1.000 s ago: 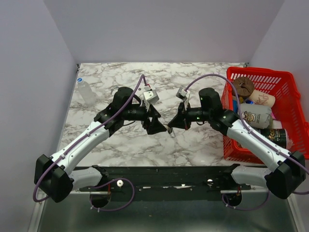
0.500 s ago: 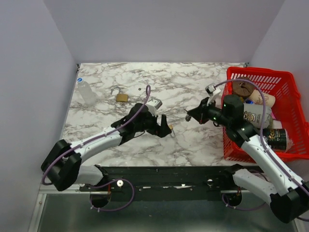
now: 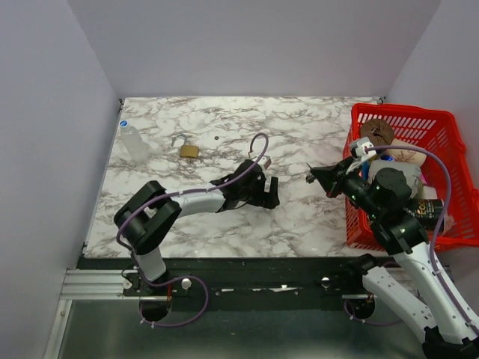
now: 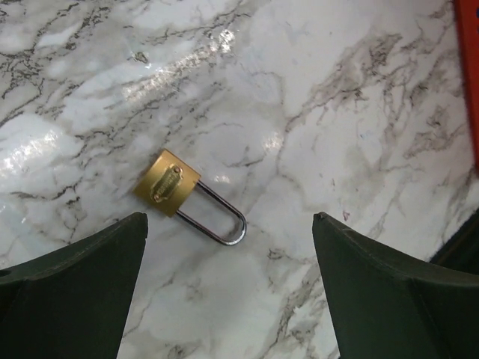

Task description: Unlock with the key

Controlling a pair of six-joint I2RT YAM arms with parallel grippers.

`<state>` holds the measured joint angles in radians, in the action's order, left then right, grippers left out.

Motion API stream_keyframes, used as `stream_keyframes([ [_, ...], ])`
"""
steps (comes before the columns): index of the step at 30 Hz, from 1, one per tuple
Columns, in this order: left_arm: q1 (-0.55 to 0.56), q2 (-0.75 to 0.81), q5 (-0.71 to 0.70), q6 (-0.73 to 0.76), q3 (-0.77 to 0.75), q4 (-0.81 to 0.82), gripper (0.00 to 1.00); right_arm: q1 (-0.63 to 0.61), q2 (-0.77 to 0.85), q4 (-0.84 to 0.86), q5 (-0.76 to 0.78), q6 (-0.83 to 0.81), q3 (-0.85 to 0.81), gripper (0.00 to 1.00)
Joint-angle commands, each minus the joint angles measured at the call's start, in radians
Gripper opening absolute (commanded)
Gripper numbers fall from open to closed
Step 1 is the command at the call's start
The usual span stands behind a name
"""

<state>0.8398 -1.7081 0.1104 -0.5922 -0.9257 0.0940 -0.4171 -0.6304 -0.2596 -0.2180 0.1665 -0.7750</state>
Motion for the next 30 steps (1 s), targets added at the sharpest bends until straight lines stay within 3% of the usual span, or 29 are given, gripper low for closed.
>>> stream_keyframes([
  [1,0.019,-0.085,-0.100,0.023,-0.103,-0.066,0.98,0.003,-0.005,-0.032,0.026,-0.018,0.006,0.01],
  [10,0.041,-0.202,-0.063,0.052,-0.200,-0.070,0.98,0.003,-0.025,-0.027,0.022,-0.021,0.011,0.01],
  [21,0.059,-0.177,0.224,0.140,-0.116,0.214,0.98,0.003,-0.055,-0.026,0.016,-0.022,0.011,0.01],
  [30,0.062,-0.049,0.096,0.120,-0.055,0.224,0.98,0.003,-0.058,-0.024,0.009,-0.009,0.016,0.01],
])
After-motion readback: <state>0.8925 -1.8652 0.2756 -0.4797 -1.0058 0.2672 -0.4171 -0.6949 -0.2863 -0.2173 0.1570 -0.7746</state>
